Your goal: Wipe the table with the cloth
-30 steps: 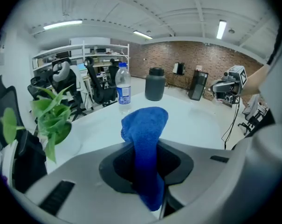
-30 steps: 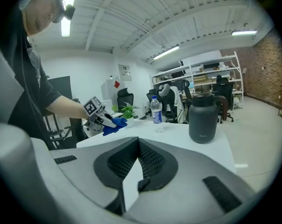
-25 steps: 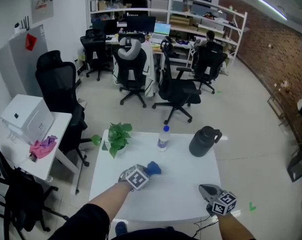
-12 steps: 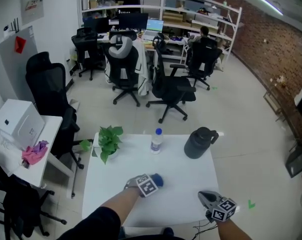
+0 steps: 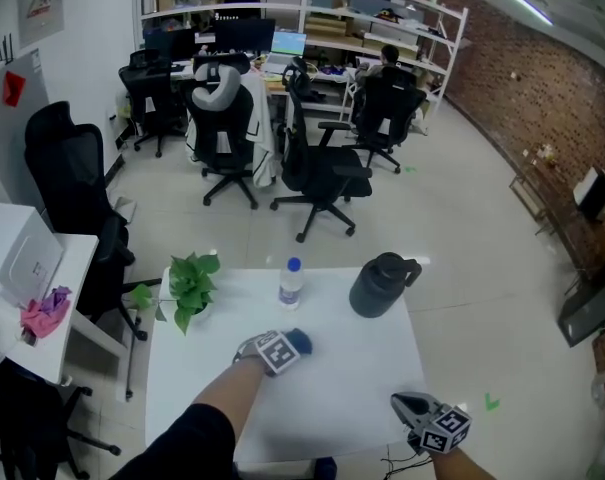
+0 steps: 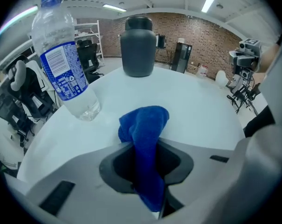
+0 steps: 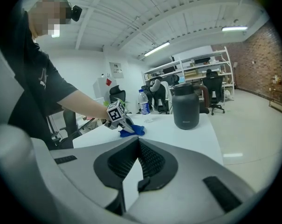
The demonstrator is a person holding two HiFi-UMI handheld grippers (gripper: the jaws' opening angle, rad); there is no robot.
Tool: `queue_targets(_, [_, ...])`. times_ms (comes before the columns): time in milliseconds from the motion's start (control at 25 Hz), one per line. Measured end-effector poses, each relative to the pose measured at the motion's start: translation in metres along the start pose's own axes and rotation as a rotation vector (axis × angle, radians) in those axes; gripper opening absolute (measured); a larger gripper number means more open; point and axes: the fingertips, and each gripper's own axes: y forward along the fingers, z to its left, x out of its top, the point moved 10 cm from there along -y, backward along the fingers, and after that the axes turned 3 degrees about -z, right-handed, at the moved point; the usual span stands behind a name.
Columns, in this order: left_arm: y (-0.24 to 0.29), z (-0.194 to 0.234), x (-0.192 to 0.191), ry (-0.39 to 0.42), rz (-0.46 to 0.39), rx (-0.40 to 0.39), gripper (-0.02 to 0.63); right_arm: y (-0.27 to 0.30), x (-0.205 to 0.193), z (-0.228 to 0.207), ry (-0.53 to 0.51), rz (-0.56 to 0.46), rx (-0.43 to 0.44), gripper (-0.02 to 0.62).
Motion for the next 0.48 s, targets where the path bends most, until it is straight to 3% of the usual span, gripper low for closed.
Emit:
queue_targets(200, [0.001, 0.006, 0.003, -0.045, -0.029, 0.008, 0.077, -0.013, -0.005, -0.001, 0.008, 0.012, -0.027, 0.008])
queue_targets(400, [-0.026, -0.027, 0.005, 0.052, -0.094, -0.08, 0.076, -0.003, -0.001, 0.001, 0.001, -0.01, -0.004, 0.008])
queue_targets(480, [-0.031, -0.042, -0.001, 0.073, -0.061, -0.129, 0.076, 0.002, 0.001, 0.003, 0.002, -0.017, 0.004, 0.008])
